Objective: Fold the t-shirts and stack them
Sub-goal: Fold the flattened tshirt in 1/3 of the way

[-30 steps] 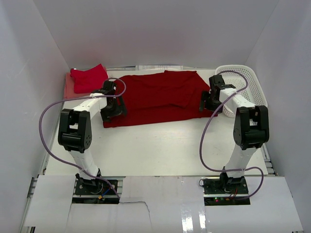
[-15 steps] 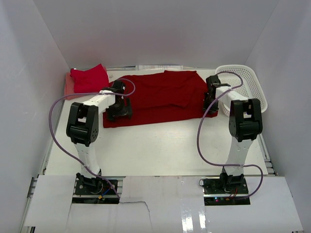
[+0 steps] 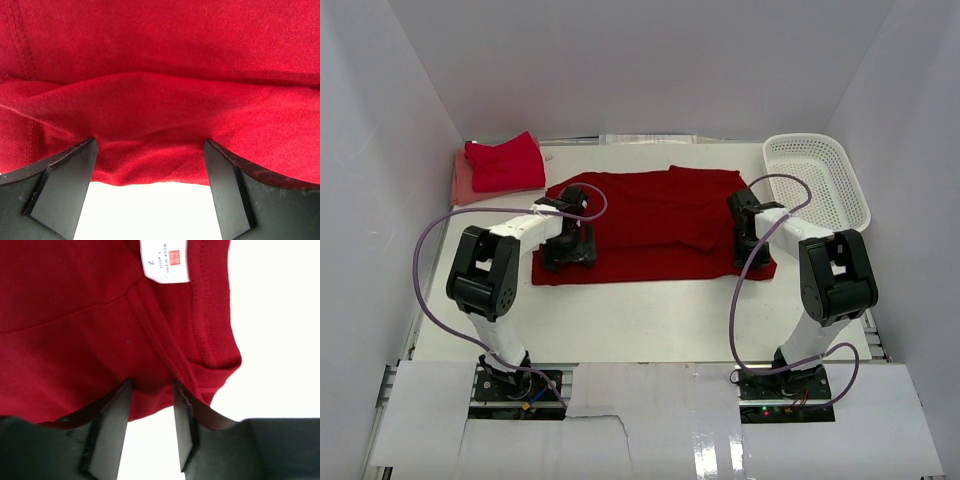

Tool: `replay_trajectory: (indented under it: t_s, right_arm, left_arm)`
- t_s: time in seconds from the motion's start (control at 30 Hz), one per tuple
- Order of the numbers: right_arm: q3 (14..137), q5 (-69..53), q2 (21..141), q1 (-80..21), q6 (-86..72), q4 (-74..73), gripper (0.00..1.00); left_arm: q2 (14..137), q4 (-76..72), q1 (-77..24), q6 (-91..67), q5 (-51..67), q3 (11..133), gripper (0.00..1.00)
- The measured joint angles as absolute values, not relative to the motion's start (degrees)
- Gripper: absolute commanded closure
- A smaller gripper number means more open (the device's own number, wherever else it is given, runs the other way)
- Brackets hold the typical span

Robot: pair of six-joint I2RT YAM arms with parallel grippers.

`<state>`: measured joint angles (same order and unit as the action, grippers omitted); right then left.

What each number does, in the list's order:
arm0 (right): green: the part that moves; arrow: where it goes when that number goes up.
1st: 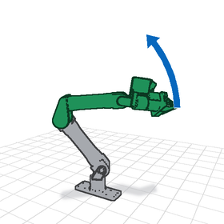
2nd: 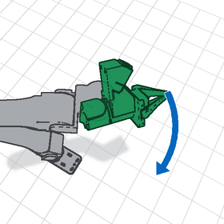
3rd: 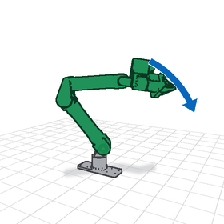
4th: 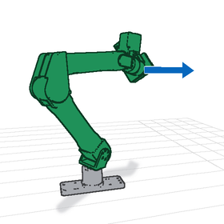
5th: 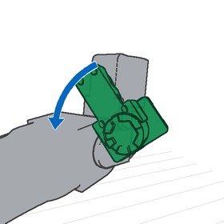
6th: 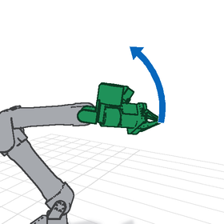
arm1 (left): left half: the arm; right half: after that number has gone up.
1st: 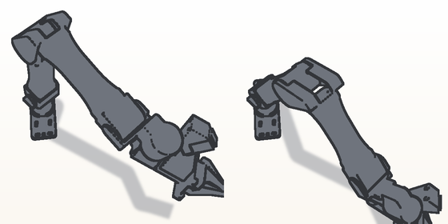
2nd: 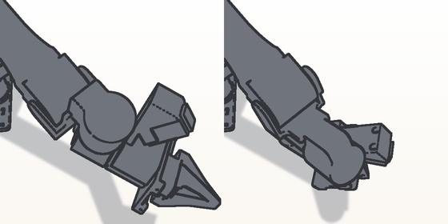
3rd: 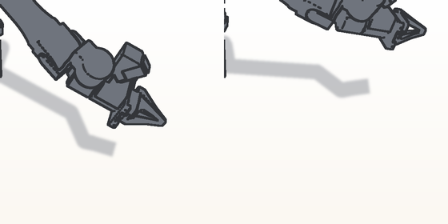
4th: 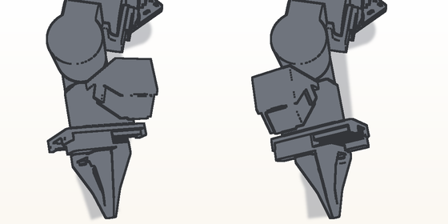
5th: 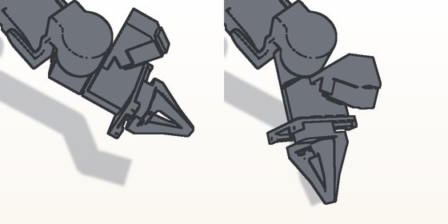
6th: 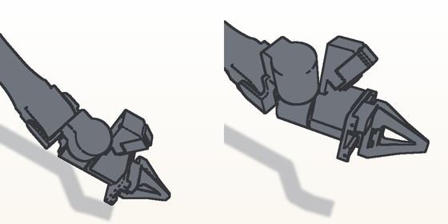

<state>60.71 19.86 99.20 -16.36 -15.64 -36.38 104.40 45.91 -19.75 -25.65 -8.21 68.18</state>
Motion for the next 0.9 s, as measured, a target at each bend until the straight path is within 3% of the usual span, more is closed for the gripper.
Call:
replay_trajectory:
  t_s: [0.27, 0.5, 0.7, 0.9]
  right_arm:
    - [59.3, 26.3, 98.0, -21.1, -19.9, -46.2, 0.38]
    - [58.7, 29.8, 93.5, -23.1, -24.9, -54.7, 0.33]
    - [67.0, 29.7, 86.6, -26.0, -25.1, -56.9, 0.32]
    - [68.0, 18.9, 84.0, -30.7, -22.6, -47.5, 0.39]
  left_arm:
    - [99.4, 50.0, -20.9, -28.2, -11.3, 62.7, 0.02]
    - [97.6, 54.0, -21.0, -30.9, -14.8, 61.0, 0.02]
    - [94.5, 57.5, -20.9, -32.0, -16.0, 64.5, 0.02]
    - [92.7, 56.4, -22.3, -32.5, -12.8, 73.9, 0.02]
